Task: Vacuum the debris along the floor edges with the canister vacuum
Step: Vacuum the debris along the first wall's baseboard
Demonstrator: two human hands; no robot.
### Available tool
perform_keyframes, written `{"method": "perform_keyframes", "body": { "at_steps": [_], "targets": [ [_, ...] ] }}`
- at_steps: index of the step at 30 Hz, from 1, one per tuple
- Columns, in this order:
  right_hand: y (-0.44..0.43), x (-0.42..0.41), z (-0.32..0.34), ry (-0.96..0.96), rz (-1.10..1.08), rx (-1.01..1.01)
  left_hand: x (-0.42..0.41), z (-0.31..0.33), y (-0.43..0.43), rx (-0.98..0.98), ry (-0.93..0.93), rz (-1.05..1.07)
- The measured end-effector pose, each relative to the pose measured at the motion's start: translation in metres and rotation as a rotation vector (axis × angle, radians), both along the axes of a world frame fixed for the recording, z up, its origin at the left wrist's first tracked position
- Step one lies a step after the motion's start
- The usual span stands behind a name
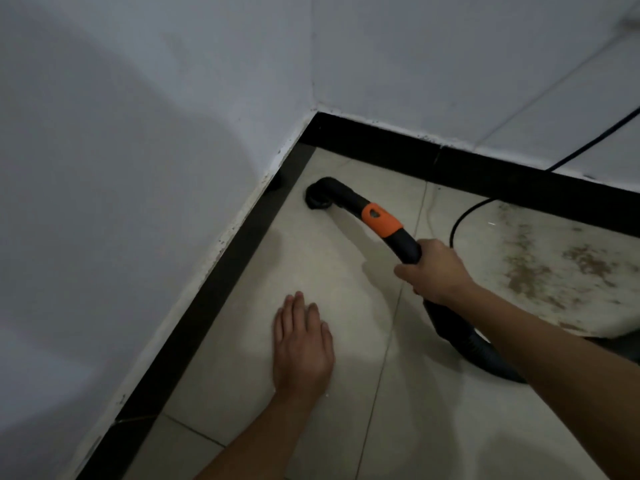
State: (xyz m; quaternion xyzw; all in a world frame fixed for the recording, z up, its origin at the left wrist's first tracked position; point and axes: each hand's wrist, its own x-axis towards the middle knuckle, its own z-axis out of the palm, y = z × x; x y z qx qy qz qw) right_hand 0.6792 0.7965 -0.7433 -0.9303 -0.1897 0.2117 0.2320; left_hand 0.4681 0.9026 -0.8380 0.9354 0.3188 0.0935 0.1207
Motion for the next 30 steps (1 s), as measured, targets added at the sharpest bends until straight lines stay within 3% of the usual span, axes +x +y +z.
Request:
{"method": "perform_keyframes", "body": {
  "at_steps": [7, 16, 24, 27, 30],
  "targets": [
    [-0.116, 0.015, -0.006, -0.285, -0.201, -0.201, 0.001, 0.002, -0.004, -0.006, -0.015, 0.022],
    [-0.112, 0.053, 0.001, -0.447, -0.18, -0.327, 0.003, 0.0, -0.004, 0.031, -0.012, 0.022],
    [-0.178, 0.046, 0.003, -0.26, -0.41, -0.29, 0.003, 0.001, -0.004, 0.024, -0.029, 0.016],
    [-0.168, 0.032, 0.019, -0.124, -0.365, -0.171, 0.001, 0.003, -0.004, 0.014, -0.017, 0.008],
    [-0.173, 0.003, 0.029, -0.069, -0.263, -0.172, 0.002, 0.004, -0.005, 0.009, -0.017, -0.002]
  ]
}}
